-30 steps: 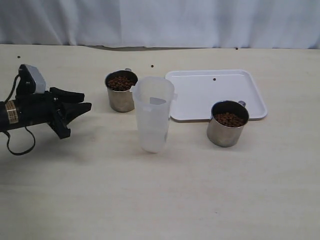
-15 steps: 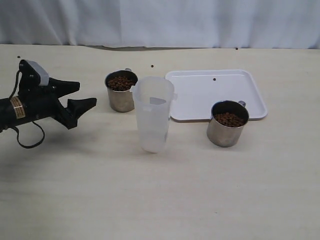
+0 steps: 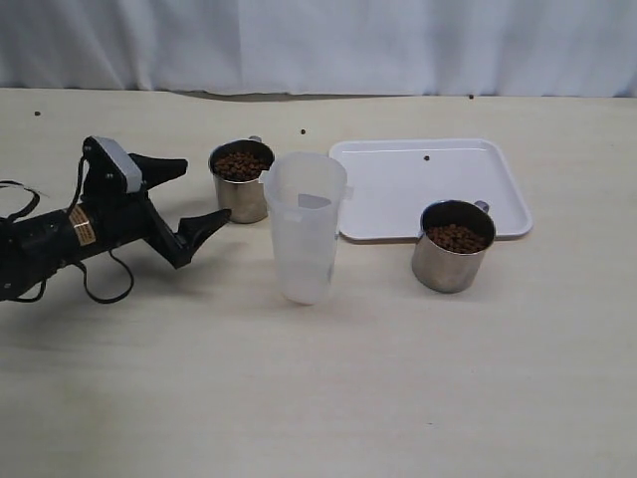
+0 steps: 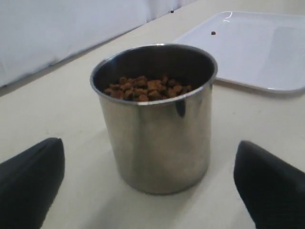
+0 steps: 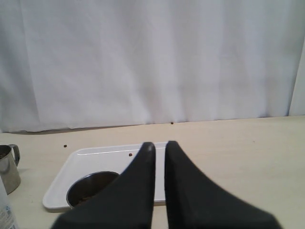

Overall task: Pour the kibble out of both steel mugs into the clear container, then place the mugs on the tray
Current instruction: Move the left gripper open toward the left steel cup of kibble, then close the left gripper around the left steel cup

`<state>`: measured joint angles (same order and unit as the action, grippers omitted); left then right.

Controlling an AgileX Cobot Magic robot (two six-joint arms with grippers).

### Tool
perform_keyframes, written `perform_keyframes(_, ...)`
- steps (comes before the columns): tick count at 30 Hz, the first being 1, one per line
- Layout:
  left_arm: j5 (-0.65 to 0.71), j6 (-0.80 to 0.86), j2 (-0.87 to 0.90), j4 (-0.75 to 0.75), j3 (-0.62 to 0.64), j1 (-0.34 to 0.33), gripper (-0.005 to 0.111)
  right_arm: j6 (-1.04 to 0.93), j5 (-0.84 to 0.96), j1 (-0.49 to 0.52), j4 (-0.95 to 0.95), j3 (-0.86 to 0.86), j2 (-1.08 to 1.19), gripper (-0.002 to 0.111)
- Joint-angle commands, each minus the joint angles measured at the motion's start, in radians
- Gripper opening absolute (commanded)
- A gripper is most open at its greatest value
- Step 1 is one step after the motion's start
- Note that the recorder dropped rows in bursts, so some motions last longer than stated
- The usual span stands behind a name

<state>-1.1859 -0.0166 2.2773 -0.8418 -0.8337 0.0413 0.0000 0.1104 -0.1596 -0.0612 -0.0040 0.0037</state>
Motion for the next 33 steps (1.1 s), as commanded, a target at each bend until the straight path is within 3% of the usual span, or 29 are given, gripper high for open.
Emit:
perform_keyframes(1,-0.001,-0.056,0.038,0.009,-0.074,0.051,0.072,0.0,-0.004,0.005,-0.001,0.004,-0.004,0.005)
perform_keyframes(14,-0.015,-0.221,0.103,0.013,-0.208,0.075,0.072,0.0,-0.004,0.005,-0.001,0.004,-0.004,0.005)
perform_keyframes(33,0.022,-0.226,0.104,0.05,-0.217,0.075,0.072,0.0,-0.004,0.005,-0.001,0.004,-0.004,0.005)
